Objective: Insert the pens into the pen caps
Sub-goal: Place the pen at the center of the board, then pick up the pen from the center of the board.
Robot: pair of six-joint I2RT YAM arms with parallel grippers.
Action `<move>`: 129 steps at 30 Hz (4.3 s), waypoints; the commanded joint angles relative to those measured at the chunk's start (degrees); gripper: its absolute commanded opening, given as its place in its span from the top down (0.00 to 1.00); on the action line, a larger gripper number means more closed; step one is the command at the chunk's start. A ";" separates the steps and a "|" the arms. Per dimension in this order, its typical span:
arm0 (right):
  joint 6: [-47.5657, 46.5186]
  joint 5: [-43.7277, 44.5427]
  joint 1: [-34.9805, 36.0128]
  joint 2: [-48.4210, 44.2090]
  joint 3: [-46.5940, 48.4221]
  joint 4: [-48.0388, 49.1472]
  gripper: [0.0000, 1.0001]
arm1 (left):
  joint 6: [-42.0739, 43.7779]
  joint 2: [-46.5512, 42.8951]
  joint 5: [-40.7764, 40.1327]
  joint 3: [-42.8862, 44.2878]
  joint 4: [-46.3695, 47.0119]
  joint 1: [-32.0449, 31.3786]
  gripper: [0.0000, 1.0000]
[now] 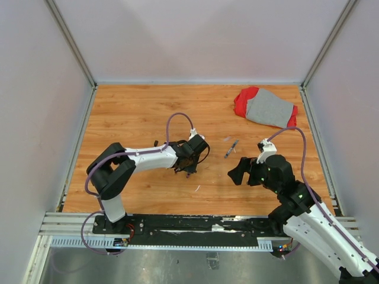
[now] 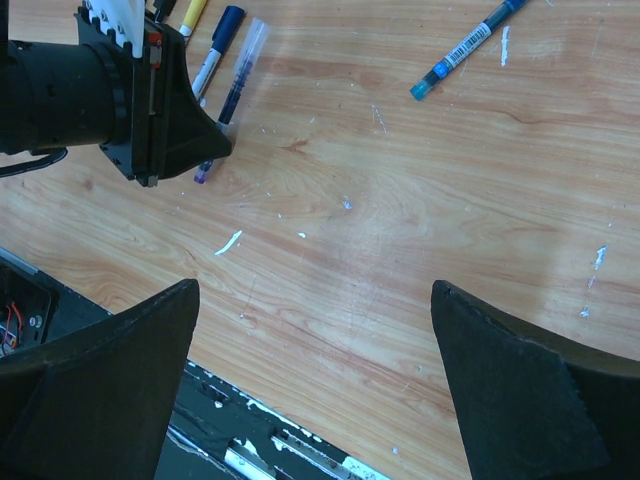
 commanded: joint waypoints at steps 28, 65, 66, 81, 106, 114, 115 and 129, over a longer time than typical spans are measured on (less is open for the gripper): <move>1.80 3.04 -0.90 2.02 0.69 -4.56 0.01 | 3.15 -2.16 -1.18 3.53 1.58 1.53 0.61; -6.72 5.50 -2.58 22.68 10.89 -5.60 0.02 | 9.91 -47.99 7.00 -10.87 5.14 15.58 0.48; -6.58 5.22 -3.04 23.38 11.02 -5.09 0.02 | 10.37 -49.32 7.28 -11.35 5.10 15.58 0.48; -3.57 2.18 -13.46 28.75 10.99 -1.49 0.02 | 13.90 -58.62 7.16 -16.08 3.63 15.58 0.38; 0.05 7.93 -15.84 59.43 27.12 7.57 0.24 | 16.15 -58.43 7.01 -17.38 2.93 15.58 0.38; 1.49 9.95 -15.77 69.40 33.51 6.63 0.37 | 16.39 -58.48 6.96 -17.47 3.05 15.58 0.38; 1.38 9.90 -15.76 70.36 34.13 6.34 0.38 | 16.41 -58.52 7.13 -17.50 3.04 15.58 0.38; 0.03 11.03 -15.14 76.54 36.77 4.76 0.52 | 16.85 -57.44 9.36 -17.44 3.35 15.58 0.38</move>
